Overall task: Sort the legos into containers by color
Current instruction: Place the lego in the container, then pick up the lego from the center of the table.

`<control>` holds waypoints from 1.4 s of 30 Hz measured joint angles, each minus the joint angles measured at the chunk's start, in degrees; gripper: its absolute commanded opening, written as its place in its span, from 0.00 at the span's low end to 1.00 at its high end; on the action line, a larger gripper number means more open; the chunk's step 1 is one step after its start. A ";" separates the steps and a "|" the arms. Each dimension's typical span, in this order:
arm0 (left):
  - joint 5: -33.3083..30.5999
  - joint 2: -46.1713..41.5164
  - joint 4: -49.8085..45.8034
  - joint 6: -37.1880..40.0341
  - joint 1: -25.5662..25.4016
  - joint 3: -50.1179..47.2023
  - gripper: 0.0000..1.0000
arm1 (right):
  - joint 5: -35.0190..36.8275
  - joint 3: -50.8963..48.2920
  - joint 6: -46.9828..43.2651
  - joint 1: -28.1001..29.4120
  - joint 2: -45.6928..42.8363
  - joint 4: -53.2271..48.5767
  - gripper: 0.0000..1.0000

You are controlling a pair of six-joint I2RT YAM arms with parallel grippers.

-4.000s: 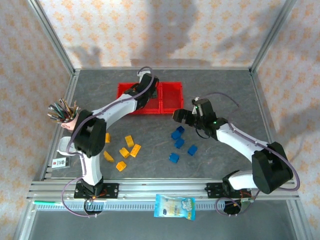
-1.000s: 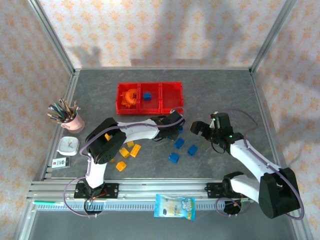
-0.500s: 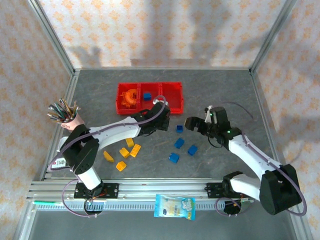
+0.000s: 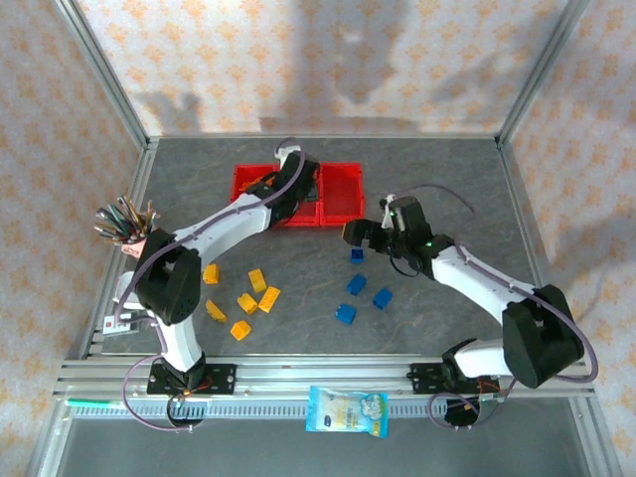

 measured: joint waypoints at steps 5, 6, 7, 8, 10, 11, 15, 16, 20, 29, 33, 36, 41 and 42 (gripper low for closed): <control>-0.94 9.16 0.07 0.20 2.73 7.98 0.22 | 0.79 2.19 -0.04 0.00 1.75 0.74 1.00; -0.92 10.82 -0.04 0.22 3.19 9.16 0.22 | 0.85 2.40 -0.04 0.00 2.03 0.79 1.00; -0.92 12.59 -0.17 0.22 3.67 10.51 0.22 | 0.92 2.49 -0.07 0.00 2.21 0.83 1.00; -0.92 14.08 -0.33 0.24 4.04 11.65 0.23 | 1.07 2.56 -0.07 0.00 2.34 0.87 1.00; -0.92 16.92 -0.76 0.22 4.68 14.12 0.27 | 1.27 2.60 -0.07 0.00 2.56 0.87 1.00; -0.92 17.92 -0.87 0.22 4.83 15.08 0.32 | 1.36 2.62 -0.07 0.00 2.56 0.85 1.00; -0.90 20.52 -1.90 0.28 5.05 18.05 0.41 | 1.70 3.08 -0.26 0.00 2.58 0.83 1.00; -0.90 20.61 -2.16 0.37 5.05 18.47 0.43 | 1.77 3.32 -0.31 0.00 2.58 0.83 1.00; -0.81 20.52 -2.80 0.66 5.05 19.30 0.52 | 2.19 3.78 -0.52 0.00 2.54 0.83 1.00; 2.64 13.55 -4.09 0.66 4.48 14.51 0.59 | 2.73 3.32 -0.46 -0.59 0.28 0.22 1.00; 4.15 6.32 -3.87 0.68 0.96 8.81 0.63 | 2.71 1.20 -0.26 -2.16 -2.91 -0.02 1.00; 5.18 1.70 -3.17 0.66 -3.52 4.39 0.65 | 2.71 -1.03 -0.26 -3.50 -4.87 -0.52 1.00; 6.60 -1.55 -2.58 0.61 -10.73 -1.88 0.69 | 2.73 -5.40 -0.22 -5.49 -7.56 -2.36 1.00; 6.82 -1.57 -2.58 0.42 -11.87 -2.99 0.70 | 2.75 -6.40 -0.17 -5.77 -8.13 -2.67 1.00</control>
